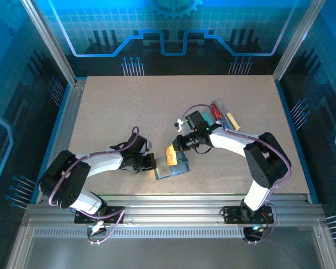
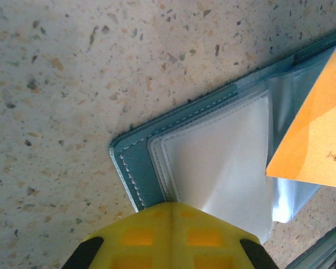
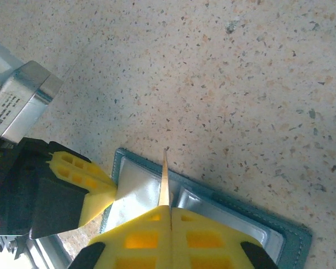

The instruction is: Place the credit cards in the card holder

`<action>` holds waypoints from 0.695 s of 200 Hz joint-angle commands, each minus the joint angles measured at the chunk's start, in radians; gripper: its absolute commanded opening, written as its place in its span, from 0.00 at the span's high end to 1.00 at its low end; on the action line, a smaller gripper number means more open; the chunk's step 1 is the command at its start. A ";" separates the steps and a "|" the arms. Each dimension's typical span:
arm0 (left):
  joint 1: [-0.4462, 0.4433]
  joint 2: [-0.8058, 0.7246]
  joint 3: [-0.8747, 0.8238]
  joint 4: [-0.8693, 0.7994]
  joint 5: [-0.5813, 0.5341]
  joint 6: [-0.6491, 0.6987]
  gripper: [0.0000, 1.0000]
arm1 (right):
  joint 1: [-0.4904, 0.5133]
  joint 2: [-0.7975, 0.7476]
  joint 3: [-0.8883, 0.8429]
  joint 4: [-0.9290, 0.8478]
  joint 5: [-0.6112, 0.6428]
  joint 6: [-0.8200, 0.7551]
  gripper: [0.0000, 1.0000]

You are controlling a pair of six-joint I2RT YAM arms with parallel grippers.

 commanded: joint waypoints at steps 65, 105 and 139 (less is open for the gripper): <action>-0.001 0.006 -0.015 -0.070 -0.037 0.012 1.00 | -0.002 0.028 -0.037 0.056 -0.069 0.045 1.00; -0.002 0.006 -0.018 -0.068 -0.036 0.010 1.00 | -0.003 0.042 -0.070 0.104 -0.123 0.091 1.00; -0.002 0.002 -0.021 -0.070 -0.039 0.010 1.00 | -0.004 0.044 -0.091 0.085 -0.128 0.096 1.00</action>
